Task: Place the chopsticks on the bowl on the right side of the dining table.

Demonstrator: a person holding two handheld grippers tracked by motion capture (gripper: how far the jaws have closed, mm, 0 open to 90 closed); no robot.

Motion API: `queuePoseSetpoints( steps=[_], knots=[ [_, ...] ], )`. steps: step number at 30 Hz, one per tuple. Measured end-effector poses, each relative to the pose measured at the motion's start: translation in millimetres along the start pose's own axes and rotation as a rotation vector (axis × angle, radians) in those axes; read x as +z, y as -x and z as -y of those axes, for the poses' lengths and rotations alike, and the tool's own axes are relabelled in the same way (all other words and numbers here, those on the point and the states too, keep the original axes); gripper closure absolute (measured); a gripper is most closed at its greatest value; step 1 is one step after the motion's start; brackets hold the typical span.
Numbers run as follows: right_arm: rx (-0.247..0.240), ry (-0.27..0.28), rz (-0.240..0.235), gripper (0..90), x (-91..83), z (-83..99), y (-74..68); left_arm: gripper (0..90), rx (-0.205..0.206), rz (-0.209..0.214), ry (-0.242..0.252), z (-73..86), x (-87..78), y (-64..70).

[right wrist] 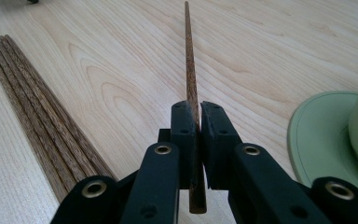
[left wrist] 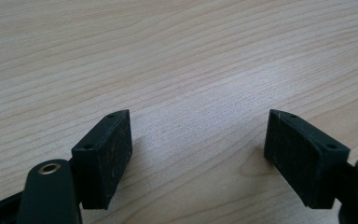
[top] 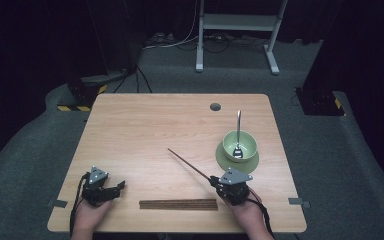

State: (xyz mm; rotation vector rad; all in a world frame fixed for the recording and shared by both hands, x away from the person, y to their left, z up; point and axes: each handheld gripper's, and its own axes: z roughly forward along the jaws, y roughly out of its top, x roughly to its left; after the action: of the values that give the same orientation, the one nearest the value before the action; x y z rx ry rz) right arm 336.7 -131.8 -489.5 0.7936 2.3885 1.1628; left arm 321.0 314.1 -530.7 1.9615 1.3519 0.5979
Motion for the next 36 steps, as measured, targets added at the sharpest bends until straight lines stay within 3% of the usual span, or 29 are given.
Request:
queuePoseSetpoints(
  steps=[7,16,36],
  knots=[
    [-0.026,0.013,0.023,84.3,-5.9,-4.9,-2.3,22.8,0.017,0.016,0.001,0.1,-0.2,0.4],
    [0.007,0.038,0.038,84.4,-13.1,-6.1,4.9,25.8,0.031,0.014,0.007,0.4,-0.8,1.9],
    [0.062,0.072,0.075,84.4,-26.2,-2.6,27.9,26.6,0.020,0.018,0.005,0.3,-0.5,1.5]
  ],
)
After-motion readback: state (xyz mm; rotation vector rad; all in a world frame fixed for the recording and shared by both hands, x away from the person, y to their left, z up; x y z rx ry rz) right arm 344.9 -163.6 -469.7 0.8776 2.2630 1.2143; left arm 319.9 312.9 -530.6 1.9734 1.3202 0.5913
